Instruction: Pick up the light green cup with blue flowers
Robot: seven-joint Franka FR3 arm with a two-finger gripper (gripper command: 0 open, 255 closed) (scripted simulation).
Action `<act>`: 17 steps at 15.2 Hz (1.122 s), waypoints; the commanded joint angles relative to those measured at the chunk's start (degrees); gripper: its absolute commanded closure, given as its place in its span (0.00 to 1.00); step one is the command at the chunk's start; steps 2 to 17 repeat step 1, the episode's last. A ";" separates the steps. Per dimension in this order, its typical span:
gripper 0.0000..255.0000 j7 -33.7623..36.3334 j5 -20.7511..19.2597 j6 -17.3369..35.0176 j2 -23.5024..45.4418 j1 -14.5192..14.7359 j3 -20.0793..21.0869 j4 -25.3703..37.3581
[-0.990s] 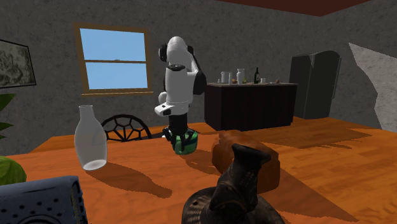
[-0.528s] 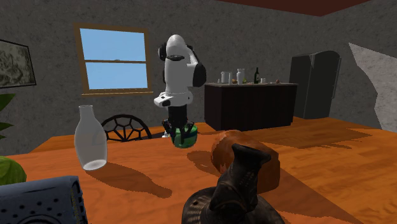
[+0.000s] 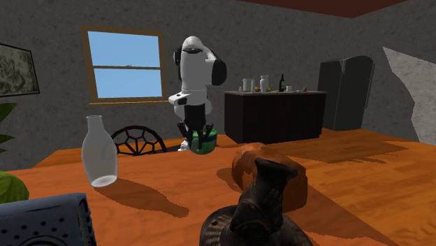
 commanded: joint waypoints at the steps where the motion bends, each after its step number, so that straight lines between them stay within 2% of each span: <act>1: 1.00 0.05 -0.02 -0.49 -0.12 0.02 0.01 0.41; 17: 1.00 0.05 -0.02 -0.49 -0.12 0.02 0.01 0.41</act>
